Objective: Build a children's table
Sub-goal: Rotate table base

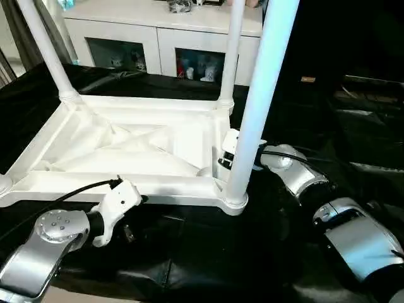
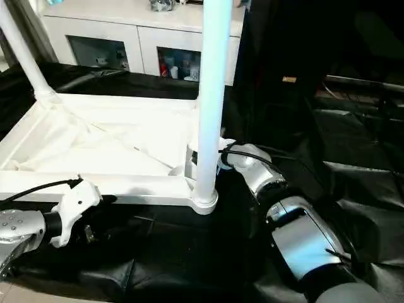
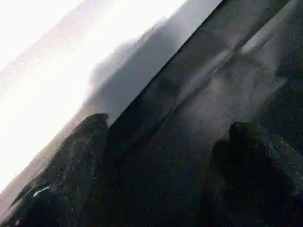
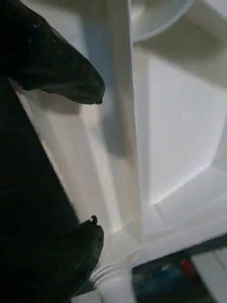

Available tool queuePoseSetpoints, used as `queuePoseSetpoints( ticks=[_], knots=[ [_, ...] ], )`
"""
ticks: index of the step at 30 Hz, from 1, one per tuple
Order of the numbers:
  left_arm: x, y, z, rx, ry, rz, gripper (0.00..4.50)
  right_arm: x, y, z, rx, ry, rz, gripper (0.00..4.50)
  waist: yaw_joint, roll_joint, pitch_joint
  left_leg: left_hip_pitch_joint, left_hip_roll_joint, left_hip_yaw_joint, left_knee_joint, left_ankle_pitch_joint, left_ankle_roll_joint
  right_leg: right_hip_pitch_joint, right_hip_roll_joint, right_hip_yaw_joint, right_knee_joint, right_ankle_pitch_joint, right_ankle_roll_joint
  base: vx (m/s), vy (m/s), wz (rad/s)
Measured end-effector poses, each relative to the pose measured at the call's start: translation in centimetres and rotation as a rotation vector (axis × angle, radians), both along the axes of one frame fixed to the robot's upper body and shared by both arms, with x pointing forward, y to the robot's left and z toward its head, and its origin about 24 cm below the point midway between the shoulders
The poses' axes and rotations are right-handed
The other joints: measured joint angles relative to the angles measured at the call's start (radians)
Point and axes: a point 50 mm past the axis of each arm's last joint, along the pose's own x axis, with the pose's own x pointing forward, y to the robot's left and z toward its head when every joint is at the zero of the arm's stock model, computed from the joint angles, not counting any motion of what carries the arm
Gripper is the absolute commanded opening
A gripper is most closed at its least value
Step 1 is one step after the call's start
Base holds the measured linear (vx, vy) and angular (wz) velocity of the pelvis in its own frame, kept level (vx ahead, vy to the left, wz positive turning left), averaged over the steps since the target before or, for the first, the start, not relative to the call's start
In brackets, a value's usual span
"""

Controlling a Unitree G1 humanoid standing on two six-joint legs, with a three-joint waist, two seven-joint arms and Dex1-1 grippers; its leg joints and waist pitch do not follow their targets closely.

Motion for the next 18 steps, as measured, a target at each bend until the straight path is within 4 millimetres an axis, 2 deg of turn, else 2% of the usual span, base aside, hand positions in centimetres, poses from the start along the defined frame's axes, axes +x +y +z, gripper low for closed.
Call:
queuePoseSetpoints(
  ticks=[5, 9, 13, 18],
  knots=[
    [-0.2, 0.2, -0.1, 0.011, 0.009, 0.006, 4.49, -0.8, -0.2, -0.4, -0.021, 0.09, 0.094, 4.5, 0.005, -0.006, -0.004, 0.0, 0.0, 0.0, 0.002, 0.0, 0.0, 0.003, 0.0, 0.0, -0.001, -0.004, 0.0, 0.0, 0.0, 0.0],
    [-0.2, 0.4, 0.0, 0.025, 0.009, 0.006, 4.49, -1.8, -0.8, -0.8, -0.056, 0.159, 0.191, 4.5, 0.02, -0.011, -0.007, 0.0, 0.0, -0.001, 0.002, 0.0, 0.0, 0.005, 0.0, 0.0, -0.002, -0.007, -0.001, 0.0, 0.0, 0.0],
    [0.2, 0.6, 0.3, 0.042, -0.007, 0.016, 4.49, -2.6, -1.6, -1.1, -0.088, 0.213, 0.248, 4.5, 0.029, -0.012, -0.008, 0.001, 0.0, -0.001, 0.002, 0.0, 0.0, 0.009, 0.0, 0.001, -0.002, -0.007, -0.001, 0.0, 0.0, 0.0],
    [1.3, 0.9, 1.0, 0.063, -0.063, 0.046, 4.49, -3.2, -2.7, -1.3, -0.117, 0.255, 0.27, 4.5, 0.037, -0.009, -0.006, 0.007, 0.001, -0.001, 0.001, 0.0, 0.0, 0.021, 0.0, 0.002, -0.005, -0.008, 0.001, 0.0, 0.0, 0.0]
  ],
)
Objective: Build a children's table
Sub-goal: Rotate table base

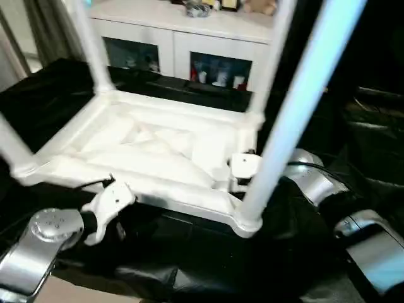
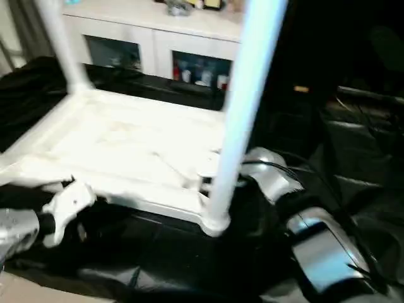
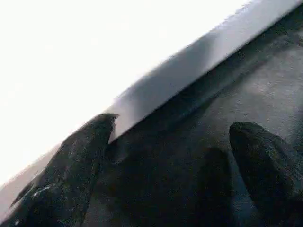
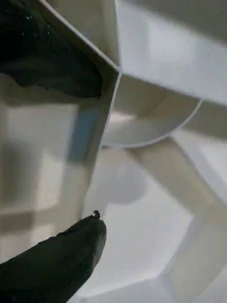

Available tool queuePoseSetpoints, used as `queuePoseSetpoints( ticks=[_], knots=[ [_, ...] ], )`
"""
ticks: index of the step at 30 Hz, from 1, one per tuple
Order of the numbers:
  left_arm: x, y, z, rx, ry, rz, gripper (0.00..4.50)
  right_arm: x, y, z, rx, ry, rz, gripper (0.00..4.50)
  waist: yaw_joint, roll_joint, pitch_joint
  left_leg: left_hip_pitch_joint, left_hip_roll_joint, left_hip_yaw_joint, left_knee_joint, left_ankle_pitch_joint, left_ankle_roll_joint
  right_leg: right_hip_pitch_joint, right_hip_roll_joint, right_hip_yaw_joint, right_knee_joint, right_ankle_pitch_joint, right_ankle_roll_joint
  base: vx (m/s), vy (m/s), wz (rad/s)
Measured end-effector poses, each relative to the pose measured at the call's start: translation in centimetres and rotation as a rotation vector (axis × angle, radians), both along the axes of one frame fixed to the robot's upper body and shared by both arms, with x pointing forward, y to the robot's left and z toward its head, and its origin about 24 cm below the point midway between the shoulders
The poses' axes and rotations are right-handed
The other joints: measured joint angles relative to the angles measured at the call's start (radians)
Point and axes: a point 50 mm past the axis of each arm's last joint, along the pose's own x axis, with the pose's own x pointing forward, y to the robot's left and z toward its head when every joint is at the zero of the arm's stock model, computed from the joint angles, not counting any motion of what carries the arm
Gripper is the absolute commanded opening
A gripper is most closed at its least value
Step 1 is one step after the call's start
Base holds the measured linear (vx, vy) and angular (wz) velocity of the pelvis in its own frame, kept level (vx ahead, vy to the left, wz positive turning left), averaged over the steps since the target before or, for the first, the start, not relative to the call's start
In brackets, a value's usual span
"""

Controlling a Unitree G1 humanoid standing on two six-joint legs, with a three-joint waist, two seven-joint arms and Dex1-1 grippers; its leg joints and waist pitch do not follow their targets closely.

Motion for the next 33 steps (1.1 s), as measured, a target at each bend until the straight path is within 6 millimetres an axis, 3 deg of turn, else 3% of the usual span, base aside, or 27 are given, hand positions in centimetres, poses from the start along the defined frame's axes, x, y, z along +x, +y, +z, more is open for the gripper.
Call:
queuePoseSetpoints(
  ticks=[4, 15, 19, 23, 33],
  knots=[
    [0.6, 0.4, 0.2, 0.013, -0.021, 0.027, 4.49, -1.0, -0.1, -0.2, 0.046, 0.058, 0.026, 4.5, 0.004, -0.001, 0.0, -0.001, 0.0, 0.0, 0.0, 0.0, 0.0, 0.001, 0.0, 0.0, 0.0, 0.0, 0.0, 0.0, 0.0, 0.0],
    [2.4, 0.5, -0.1, 0.004, -0.065, 0.106, 4.49, -4.8, 2.8, -1.0, 0.22, 0.252, 0.159, 4.5, 0.011, 0.005, 0.0, -0.007, 0.0, -0.002, -0.003, 0.0, 0.0, -0.003, 0.001, -0.002, -0.004, -0.002, 0.001, 0.0, 0.0, 0.0],
    [3.2, -0.1, -0.4, -0.008, -0.076, 0.104, 4.49, -5.3, 3.3, -1.1, 0.233, 0.281, 0.17, 4.5, 0.017, 0.006, 0.001, -0.008, 0.0, -0.002, -0.003, 0.0, 0.0, -0.002, 0.0, -0.002, -0.006, -0.002, 0.001, 0.0, 0.0, 0.0],
    [5.3, -1.3, -0.9, -0.035, -0.112, 0.121, 4.49, -5.8, 3.3, -1.4, 0.248, 0.319, 0.13, 4.5, 0.023, 0.006, 0.001, -0.008, 0.0, -0.001, -0.004, 0.001, 0.001, 0.0, 0.0, -0.001, -0.006, -0.002, 0.001, 0.0, 0.0, 0.0],
    [8.3, -2.5, -1.1, -0.043, -0.176, 0.125, 4.49, -5.7, 3.8, -1.3, 0.278, 0.295, 0.072, 4.5, 0.011, 0.007, 0.002, -0.009, 0.0, -0.002, -0.006, 0.002, 0.002, -0.001, 0.001, -0.002, -0.009, -0.002, 0.002, 0.0, 0.0, 0.0]
  ],
)
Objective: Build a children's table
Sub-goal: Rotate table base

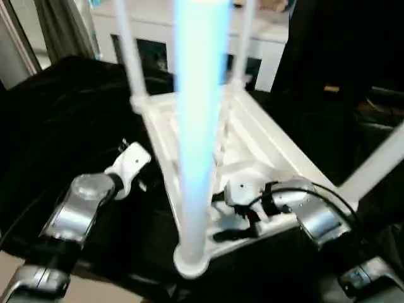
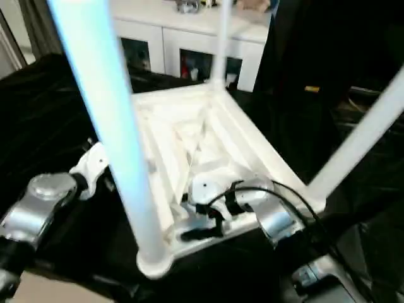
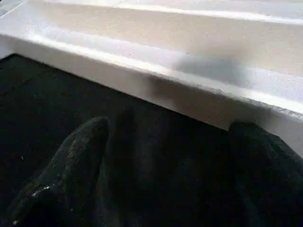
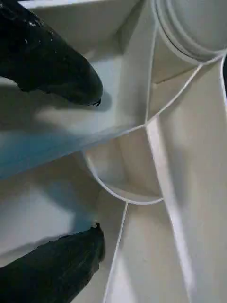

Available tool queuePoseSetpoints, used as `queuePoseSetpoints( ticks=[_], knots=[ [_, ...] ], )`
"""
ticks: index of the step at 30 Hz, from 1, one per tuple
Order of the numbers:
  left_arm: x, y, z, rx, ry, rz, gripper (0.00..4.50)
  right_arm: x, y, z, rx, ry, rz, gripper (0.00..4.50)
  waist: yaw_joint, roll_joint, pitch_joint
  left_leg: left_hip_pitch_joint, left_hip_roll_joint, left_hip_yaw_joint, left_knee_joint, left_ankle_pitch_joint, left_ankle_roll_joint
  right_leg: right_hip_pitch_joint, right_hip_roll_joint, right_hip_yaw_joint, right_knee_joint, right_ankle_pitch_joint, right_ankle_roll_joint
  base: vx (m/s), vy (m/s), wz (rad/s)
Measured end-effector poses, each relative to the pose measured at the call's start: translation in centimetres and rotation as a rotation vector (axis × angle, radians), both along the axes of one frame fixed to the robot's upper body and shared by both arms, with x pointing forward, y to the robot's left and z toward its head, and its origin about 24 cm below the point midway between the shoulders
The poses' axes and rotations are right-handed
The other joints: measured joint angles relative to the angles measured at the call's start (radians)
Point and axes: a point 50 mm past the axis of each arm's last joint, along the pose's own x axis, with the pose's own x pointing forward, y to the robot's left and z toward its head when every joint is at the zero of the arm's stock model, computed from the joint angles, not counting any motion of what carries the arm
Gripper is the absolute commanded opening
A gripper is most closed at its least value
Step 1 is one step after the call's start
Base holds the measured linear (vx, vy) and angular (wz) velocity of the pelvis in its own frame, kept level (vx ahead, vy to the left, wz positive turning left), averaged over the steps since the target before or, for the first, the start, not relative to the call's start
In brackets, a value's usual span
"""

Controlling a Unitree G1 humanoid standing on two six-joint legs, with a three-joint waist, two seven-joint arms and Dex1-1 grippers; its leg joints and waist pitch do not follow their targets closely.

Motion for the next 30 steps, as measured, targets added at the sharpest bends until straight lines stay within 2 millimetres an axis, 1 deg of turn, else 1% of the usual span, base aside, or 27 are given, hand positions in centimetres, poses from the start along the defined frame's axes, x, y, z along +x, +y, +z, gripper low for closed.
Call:
queuePoseSetpoints(
  ticks=[4, 9, 12, 13, 14, 16, 17, 19, 21, 22, 23, 25, 28, 30],
  knots=[
    [0.6, 0.3, -0.1, -0.014, -0.018, 0.026, 4.49, 0.2, 0.8, -0.1, 0.025, -0.011, -0.048, 4.5, -0.005, -0.002, -0.001, 0.0, 0.0, 0.0, 0.0, 0.0, 0.0, 0.0, 0.0, 0.0, -0.001, 0.0, 0.0, 0.0, 0.0, 0.0],
    [0.9, 1.1, 0.1, -0.038, -0.056, 0.072, 4.49, 0.4, 2.6, -0.2, 0.07, -0.038, -0.11, 4.5, -0.021, -0.008, -0.002, 0.001, 0.0, 0.0, -0.003, 0.0, -0.001, 0.0, 0.0, -0.001, 0.0, 0.0, 0.0, 0.0, 0.0, 0.0],
    [1.0, 2.1, 0.7, -0.093, -0.11, 0.131, 4.49, 0.8, 4.7, -0.4, 0.135, -0.057, -0.204, 4.5, -0.03, -0.026, -0.002, 0.003, 0.001, -0.001, -0.008, 0.003, -0.006, -0.001, 0.001, -0.003, 0.001, 0.001, -0.001, 0.0, 0.0, 0.0],
    [1.0, 2.0, 1.0, -0.132, -0.134, 0.133, 4.49, 1.0, 5.1, -0.4, 0.149, -0.062, -0.232, 4.5, -0.029, -0.029, -0.002, 0.003, 0.001, -0.002, -0.008, 0.004, -0.006, -0.001, 0.001, -0.003, 0.0, 0.001, -0.001, 0.0, 0.0, 0.0],
    [1.2, 0.7, 1.5, -0.208, -0.176, 0.088, 4.49, 1.1, 5.7, -0.4, 0.175, -0.062, -0.264, 4.5, -0.026, -0.031, -0.002, 0.003, 0.001, -0.002, -0.008, 0.004, -0.007, -0.001, 0.001, -0.003, 0.0, 0.001, -0.001, 0.0, 0.0, 0.0],
    [1.2, -1.5, 2.3, -0.291, -0.232, 0.025, 4.49, 0.9, 7.6, 0.0, 0.239, -0.056, -0.269, 4.5, -0.028, -0.032, -0.001, 0.002, 0.001, 0.0, -0.008, 0.004, -0.007, -0.001, 0.0, -0.002, -0.001, 0.001, -0.001, 0.0, 0.0, 0.0],
    [1.3, -1.8, 2.7, -0.311, -0.252, 0.014, 4.49, 0.7, 8.9, 0.6, 0.29, -0.058, -0.249, 4.5, -0.035, -0.034, 0.0, 0.002, 0.001, 0.0, -0.009, 0.004, -0.007, -0.003, 0.0, -0.002, -0.001, 0.001, -0.001, 0.0, 0.0, 0.0],
    [1.2, -1.3, 3.1, -0.321, -0.278, 0.039, 4.49, 0.9, 9.9, 1.7, 0.347, -0.069, -0.24, 4.5, -0.045, -0.034, 0.001, 0.001, 0.001, 0.0, -0.009, 0.004, -0.007, -0.004, 0.001, -0.002, -0.001, 0.0, -0.001, 0.0, 0.0, 0.0],
    [0.5, 0.3, 3.1, -0.32, -0.299, 0.095, 4.49, 1.9, 9.2, 2.8, 0.393, -0.107, -0.298, 4.5, -0.05, -0.034, 0.001, 0.001, 0.001, 0.0, -0.009, 0.004, -0.007, -0.005, 0.001, -0.001, -0.001, -0.001, -0.001, 0.0, 0.0, 0.0],
    [0.2, 1.2, 2.9, -0.312, -0.298, 0.125, 4.49, 2.4, 8.7, 3.2, 0.406, -0.124, -0.328, 4.5, -0.05, -0.034, 0.001, 0.001, 0.001, 0.0, -0.01, 0.004, -0.007, -0.005, 0.001, -0.001, -0.001, -0.001, 0.0, 0.0, 0.0, 0.0],
    [-0.2, 2.3, 2.5, -0.3, -0.292, 0.16, 4.49, 2.9, 8.0, 3.5, 0.418, -0.138, -0.364, 4.5, -0.05, -0.034, 0.001, 0.001, 0.001, 0.0, -0.01, 0.004, -0.007, -0.005, 0.001, -0.002, -0.002, -0.002, -0.001, 0.0, 0.0, 0.0],
    [-1.1, 3.6, 2.0, -0.286, -0.284, 0.194, 4.49, 3.3, 7.1, 3.6, 0.44, -0.132, -0.4, 4.5, -0.049, -0.034, 0.001, 0.001, 0.001, 0.0, -0.011, 0.004, -0.007, -0.005, 0.001, -0.002, -0.002, -0.002, -0.001, 0.0, 0.0, 0.0],
    [-1.7, 4.4, 1.7, -0.284, -0.281, 0.22, 4.49, 3.3, 6.9, 3.8, 0.46, -0.141, -0.411, 4.5, -0.045, -0.033, 0.003, 0.001, 0.001, 0.0, -0.012, 0.004, -0.007, -0.005, 0.001, -0.002, -0.002, -0.003, -0.001, 0.0, 0.0, 0.0],
    [-1.7, 4.9, 1.9, -0.286, -0.303, 0.244, 4.49, 3.4, 6.9, 4.3, 0.482, -0.165, -0.419, 4.5, -0.045, -0.033, 0.004, 0.001, 0.001, 0.0, -0.011, 0.004, -0.008, -0.005, 0.001, -0.002, -0.001, -0.003, -0.001, 0.0, 0.0, 0.0]
  ],
)
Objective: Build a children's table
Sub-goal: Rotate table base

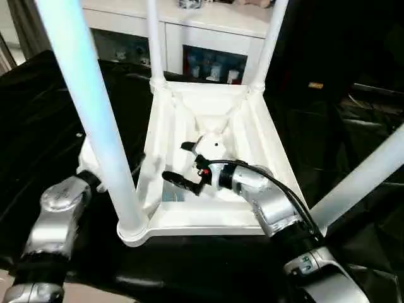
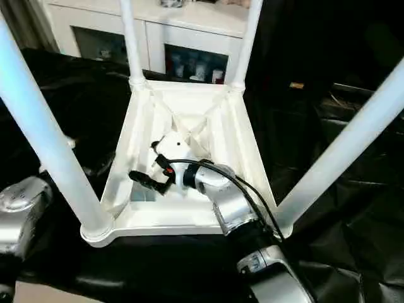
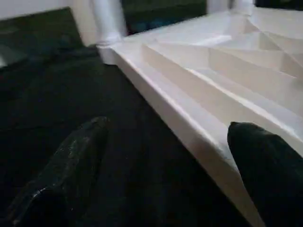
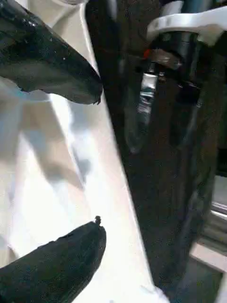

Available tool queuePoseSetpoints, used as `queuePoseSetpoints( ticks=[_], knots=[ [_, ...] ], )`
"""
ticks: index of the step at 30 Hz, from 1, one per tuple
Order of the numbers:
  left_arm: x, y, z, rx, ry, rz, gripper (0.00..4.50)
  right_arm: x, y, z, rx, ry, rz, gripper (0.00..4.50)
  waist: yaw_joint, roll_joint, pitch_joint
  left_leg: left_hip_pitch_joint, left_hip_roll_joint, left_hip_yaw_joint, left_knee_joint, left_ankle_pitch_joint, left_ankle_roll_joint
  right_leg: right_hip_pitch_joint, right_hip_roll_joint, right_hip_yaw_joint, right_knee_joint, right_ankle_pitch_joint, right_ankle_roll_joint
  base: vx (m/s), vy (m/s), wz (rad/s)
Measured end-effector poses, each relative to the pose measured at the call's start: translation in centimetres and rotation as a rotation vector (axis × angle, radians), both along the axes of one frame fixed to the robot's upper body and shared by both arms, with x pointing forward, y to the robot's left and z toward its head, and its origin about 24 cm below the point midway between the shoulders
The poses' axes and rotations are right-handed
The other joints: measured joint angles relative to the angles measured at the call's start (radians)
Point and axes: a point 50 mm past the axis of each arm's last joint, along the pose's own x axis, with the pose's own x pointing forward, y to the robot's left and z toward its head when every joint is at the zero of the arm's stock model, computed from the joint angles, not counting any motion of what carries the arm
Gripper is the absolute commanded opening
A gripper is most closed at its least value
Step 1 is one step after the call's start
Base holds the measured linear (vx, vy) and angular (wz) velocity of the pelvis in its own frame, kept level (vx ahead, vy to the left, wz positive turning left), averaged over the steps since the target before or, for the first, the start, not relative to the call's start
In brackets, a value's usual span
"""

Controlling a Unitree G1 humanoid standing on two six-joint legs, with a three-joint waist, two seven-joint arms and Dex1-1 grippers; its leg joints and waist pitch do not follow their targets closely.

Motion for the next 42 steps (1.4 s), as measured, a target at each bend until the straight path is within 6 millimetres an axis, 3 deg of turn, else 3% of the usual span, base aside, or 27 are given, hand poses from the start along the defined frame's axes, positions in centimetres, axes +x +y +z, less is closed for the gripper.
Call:
queuePoseSetpoints(
  ticks=[5, 8, 11, 14, 20, 24, 27, 30, 36, 38, 39, 41, 42],
  knots=[
    [-0.8, 2.9, 1.1, -0.095, -0.05, 0.105, 4.49, 0.8, -1.6, 1.4, 0.077, -0.034, -0.107, 4.5, -0.003, 0.005, 0.003, 0.002, 0.0, 0.0, 0.0, 0.001, -0.002, 0.001, 0.0, 0.0, 0.001, 0.001, 0.0, 0.0, 0.0, 0.0],
    [-3.8, 4.7, 0.5, -0.165, 0.017, 0.054, 4.49, 0.9, -4.0, 2.0, 0.118, -0.052, -0.207, 4.5, -0.004, 0.009, 0.004, 0.002, 0.0, 0.0, 0.0, 0.001, -0.002, 0.0, 0.001, 0.001, 0.001, 0.0, 0.0, 0.0, 0.0, 0.0],
    [-5.9, 5.3, -0.3, -0.169, 0.064, 0.062, 4.49, 0.5, -6.3, 1.7, 0.12, -0.052, -0.292, 4.5, 0.003, 0.015, 0.008, 0.001, 0.0, 0.0, -0.001, 0.001, -0.002, 0.0, 0.001, 0.001, 0.0, 0.0, 0.0, 0.0, 0.0, 0.0],
    [-6.2, 5.6, -0.2, -0.15, 0.033, 0.15, 4.49, -0.3, -6.8, 0.6, 0.116, -0.009, -0.327, 4.5, 0.008, 0.02, 0.011, 0.002, 0.0, -0.001, -0.001, 0.001, -0.002, 0.001, 0.001, 0.001, 0.0, 0.0, 0.0, 0.0, 0.0, 0.0],
    [-5.9, 2.0, 1.0, -0.19, -0.14, 0.235, 4.49, -3.3, -6.5, -1.3, 0.16, 0.068, -0.372, 4.5, 0.008, 0.034, 0.013, 0.003, 0.0, -0.001, -0.001, 0.001, -0.002, 0.003, 0.001, 0.001, 0.0, 0.002, 0.0, 0.0, 0.0, 0.0],
    [-7.4, -0.9, 0.4, -0.287, -0.156, 0.162, 4.49, -5.5, -6.5, -1.5, 0.175, 0.07, -0.325, 4.5, 0.0, 0.039, 0.011, 0.003, 0.0, -0.001, -0.001, 0.001, -0.002, 0.002, 0.001, 0.002, -0.001, 0.0, 0.003, 0.0, 0.0, 0.0],
    [-9.4, -1.2, -0.4, -0.3, -0.118, 0.13, 4.49, -6.1, -7.7, -1.4, 0.171, 0.055, -0.355, 4.5, -0.006, 0.044, 0.009, 0.002, 0.0, -0.001, -0.003, 0.001, -0.002, 0.002, 0.001, 0.003, -0.002, -0.001, 0.004, 0.0, 0.0, 0.0],
    [-10.7, -1.3, -1.3, -0.281, -0.075, 0.146, 4.49, -6.5, -9.6, -1.8, 0.132, 0.061, -0.405, 4.5, 0.0, 0.046, 0.008, 0.002, 0.0, -0.001, -0.004, 0.001, -0.002, 0.002, 0.001, 0.002, -0.003, -0.002, 0.006, 0.0, 0.0, 0.0],
    [-9.9, -2.2, -1.1, -0.28, -0.111, 0.211, 4.49, -6.6, -9.6, -2.1, 0.123, 0.099, -0.416, 4.5, -0.003, 0.043, 0.005, 0.002, -0.001, -0.001, -0.003, 0.001, -0.002, 0.002, 0.001, 0.003, -0.003, -0.001, 0.009, 0.0, 0.0, 0.0],
    [-9.9, -2.5, -1.0, -0.278, -0.115, 0.207, 4.49, -6.7, -9.5, -2.3, 0.12, 0.111, -0.42, 4.5, -0.003, 0.041, 0.003, -0.003, -0.001, -0.001, -0.002, 0.005, 0.002, 0.0, 0.002, 0.002, -0.003, 0.004, 0.006, 0.0, 0.0, 0.0],
    [-9.9, -2.8, -0.9, -0.279, -0.118, 0.2, 4.49, -6.8, -9.4, -2.4, 0.12, 0.117, -0.421, 4.5, -0.003, 0.04, -0.003, -0.014, 0.0, -0.001, 0.003, 0.013, 0.012, -0.009, 0.002, 0.001, -0.001, 0.006, 0.006, 0.0, 0.0, 0.0],
    [-9.8, -3.2, -0.7, -0.282, -0.127, 0.191, 4.49, -6.7, -9.4, -2.4, 0.123, 0.122, -0.428, 4.5, -0.004, 0.04, -0.014, -0.047, -0.002, -0.001, 0.017, 0.022, 0.021, -0.038, 0.003, -0.002, 0.003, 0.024, 0.014, -0.026, 0.012, 0.0],
    [-9.8, -3.4, -0.7, -0.288, -0.127, 0.187, 4.49, -6.7, -9.4, -2.4, 0.124, 0.127, -0.43, 4.5, -0.004, 0.041, -0.023, -0.075, -0.001, -0.003, 0.028, 0.027, 0.03, -0.059, 0.005, -0.005, 0.002, 0.034, 0.013, -0.09, 0.031, 0.02]
  ],
)
